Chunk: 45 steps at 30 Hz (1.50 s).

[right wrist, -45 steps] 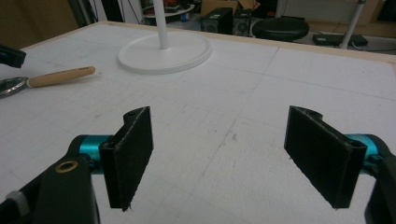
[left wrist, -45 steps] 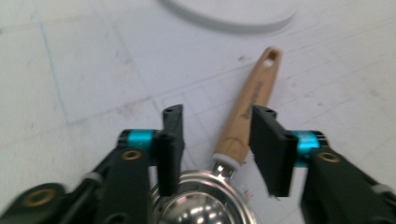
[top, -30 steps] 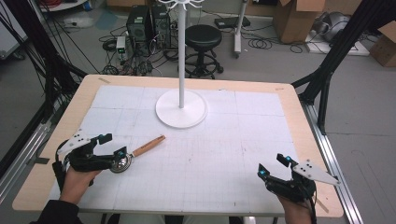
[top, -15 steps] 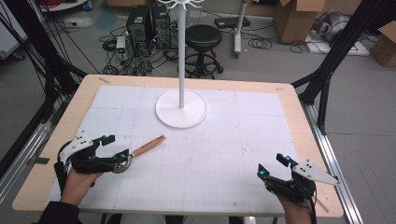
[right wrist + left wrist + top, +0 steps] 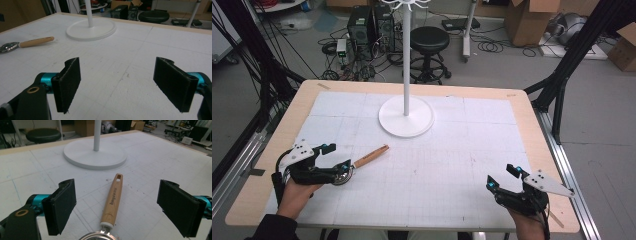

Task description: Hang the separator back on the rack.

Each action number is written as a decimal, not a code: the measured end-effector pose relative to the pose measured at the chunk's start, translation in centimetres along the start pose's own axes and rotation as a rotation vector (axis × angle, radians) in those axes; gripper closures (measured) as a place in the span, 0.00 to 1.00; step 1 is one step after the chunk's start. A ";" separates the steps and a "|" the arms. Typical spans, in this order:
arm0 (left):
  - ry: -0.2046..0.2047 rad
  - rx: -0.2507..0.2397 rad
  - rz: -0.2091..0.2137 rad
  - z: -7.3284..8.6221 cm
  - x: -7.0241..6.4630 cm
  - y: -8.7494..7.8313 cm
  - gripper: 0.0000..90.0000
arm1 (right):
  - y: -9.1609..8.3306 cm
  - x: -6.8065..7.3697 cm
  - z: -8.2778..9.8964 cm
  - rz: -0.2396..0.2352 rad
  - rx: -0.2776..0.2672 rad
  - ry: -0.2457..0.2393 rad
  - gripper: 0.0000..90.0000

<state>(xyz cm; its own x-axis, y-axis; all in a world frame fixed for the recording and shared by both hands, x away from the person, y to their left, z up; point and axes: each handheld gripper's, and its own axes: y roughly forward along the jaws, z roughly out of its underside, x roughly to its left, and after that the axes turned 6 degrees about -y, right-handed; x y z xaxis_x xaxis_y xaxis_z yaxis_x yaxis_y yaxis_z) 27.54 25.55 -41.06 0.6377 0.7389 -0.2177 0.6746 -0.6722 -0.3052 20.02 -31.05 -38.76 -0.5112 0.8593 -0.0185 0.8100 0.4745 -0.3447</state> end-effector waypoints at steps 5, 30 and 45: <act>0.003 0.118 0.024 -0.6 -0.2 2.5 0.20 | -0.3 -0.1 0.0 -0.005 -0.008 0.002 0.23; 0.133 0.431 0.074 -2.1 -0.3 11.4 0.40 | 0.1 -0.1 -0.1 -0.031 0.008 -0.004 0.23; 0.159 0.512 0.039 -1.3 0.1 12.3 0.61 | 0.1 -0.2 0.0 -0.032 0.007 -0.008 0.23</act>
<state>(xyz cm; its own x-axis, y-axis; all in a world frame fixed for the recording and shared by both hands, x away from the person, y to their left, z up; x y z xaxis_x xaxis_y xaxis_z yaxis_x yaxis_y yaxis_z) 36.39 17.25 -43.59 0.7342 0.6705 -0.1067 0.4067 -0.5602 -0.7216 20.25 -31.16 -38.80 -0.5389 0.8422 -0.0145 0.7913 0.5003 -0.3516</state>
